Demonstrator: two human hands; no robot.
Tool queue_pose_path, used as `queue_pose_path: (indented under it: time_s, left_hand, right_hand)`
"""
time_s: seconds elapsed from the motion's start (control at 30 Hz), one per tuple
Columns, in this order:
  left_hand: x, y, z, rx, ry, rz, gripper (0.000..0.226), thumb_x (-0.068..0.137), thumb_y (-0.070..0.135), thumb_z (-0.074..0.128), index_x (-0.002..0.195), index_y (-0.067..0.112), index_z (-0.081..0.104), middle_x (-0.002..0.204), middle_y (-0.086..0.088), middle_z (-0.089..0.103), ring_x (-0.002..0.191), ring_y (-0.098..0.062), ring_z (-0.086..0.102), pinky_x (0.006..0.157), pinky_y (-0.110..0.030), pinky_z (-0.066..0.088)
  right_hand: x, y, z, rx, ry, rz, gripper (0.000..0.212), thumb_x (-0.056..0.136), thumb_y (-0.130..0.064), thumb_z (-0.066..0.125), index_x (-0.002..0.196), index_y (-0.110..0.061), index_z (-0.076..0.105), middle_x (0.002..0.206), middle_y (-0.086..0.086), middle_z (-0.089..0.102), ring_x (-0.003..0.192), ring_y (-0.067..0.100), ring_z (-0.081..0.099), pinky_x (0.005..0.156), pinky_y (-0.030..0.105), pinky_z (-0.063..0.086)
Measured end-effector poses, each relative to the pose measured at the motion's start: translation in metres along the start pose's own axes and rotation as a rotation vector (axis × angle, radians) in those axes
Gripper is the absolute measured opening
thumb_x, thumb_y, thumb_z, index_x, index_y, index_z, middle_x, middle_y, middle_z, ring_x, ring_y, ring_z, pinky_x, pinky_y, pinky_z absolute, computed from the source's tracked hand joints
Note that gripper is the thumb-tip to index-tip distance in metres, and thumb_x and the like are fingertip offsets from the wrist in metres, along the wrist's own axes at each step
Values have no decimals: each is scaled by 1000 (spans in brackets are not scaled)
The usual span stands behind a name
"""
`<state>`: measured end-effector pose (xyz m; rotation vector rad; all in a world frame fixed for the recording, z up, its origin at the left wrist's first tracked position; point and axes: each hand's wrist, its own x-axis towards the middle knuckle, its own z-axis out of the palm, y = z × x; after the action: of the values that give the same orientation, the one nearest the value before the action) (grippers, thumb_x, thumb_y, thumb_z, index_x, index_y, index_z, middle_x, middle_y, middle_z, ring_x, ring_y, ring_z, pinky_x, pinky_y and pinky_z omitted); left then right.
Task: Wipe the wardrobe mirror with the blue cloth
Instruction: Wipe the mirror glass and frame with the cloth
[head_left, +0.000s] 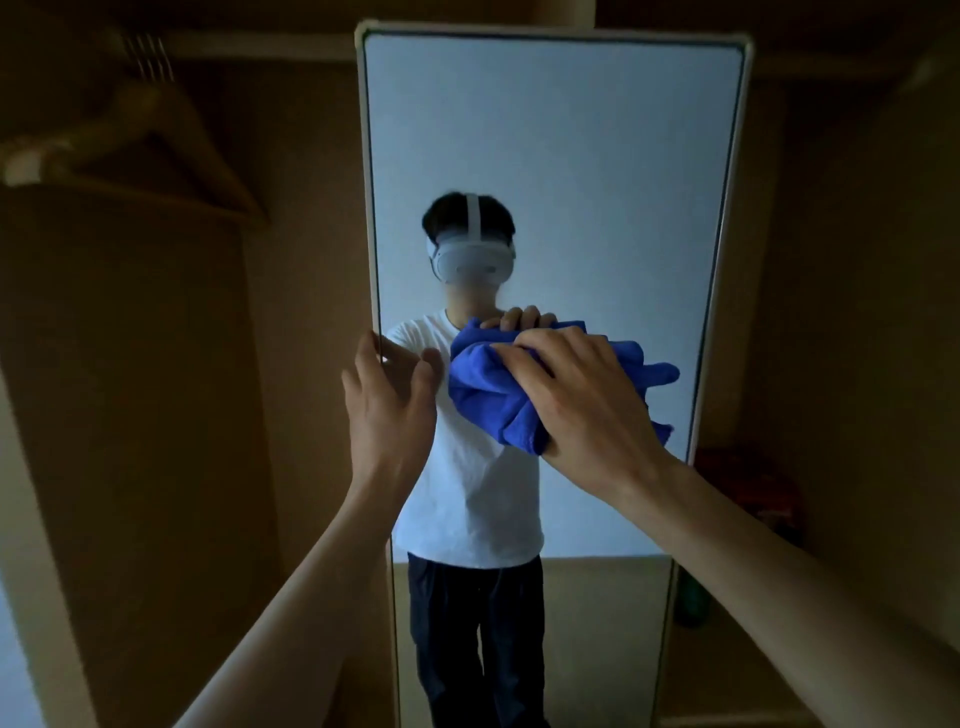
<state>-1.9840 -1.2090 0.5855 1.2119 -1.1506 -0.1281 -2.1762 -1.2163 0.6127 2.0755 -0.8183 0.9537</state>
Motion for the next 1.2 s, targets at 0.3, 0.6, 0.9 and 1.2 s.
queue_pose_path:
  time_s: [0.3, 0.6, 0.9, 1.2]
  left_hand:
    - [55, 49, -4, 64, -8, 122, 60, 95, 47, 61, 142, 19, 38, 133, -4, 46, 119, -23, 48, 99, -46, 48]
    - [100, 95, 0, 112, 42, 236, 80, 97, 42, 55, 161, 21, 12, 152, -12, 33, 136, -28, 39, 96, -41, 40]
    - [104, 95, 0, 180, 63, 269, 86, 98, 50, 54, 163, 27, 3, 148, -13, 34, 134, -31, 42, 101, -48, 46]
    - [97, 88, 3, 134, 110, 266, 86, 96, 53, 53, 164, 29, 4, 129, 1, 34, 132, -28, 43, 105, -49, 46]
  right_hand:
    - [79, 51, -45, -173, 160, -56, 47, 81, -15, 63, 128, -18, 59, 115, 9, 59, 98, 32, 54, 91, 47, 42]
    - [154, 98, -76, -366, 255, -49, 56, 81, -26, 71, 133, -24, 54, 122, 11, 57, 105, 36, 53, 96, 50, 38]
    - [202, 108, -91, -419, 313, 7, 59, 84, -21, 68, 140, -28, 49, 120, 12, 56, 103, 37, 53, 92, 51, 39]
    - [196, 109, -81, -337, 260, 23, 67, 80, -28, 69, 142, -27, 44, 124, 7, 56, 106, 34, 52, 89, 50, 40]
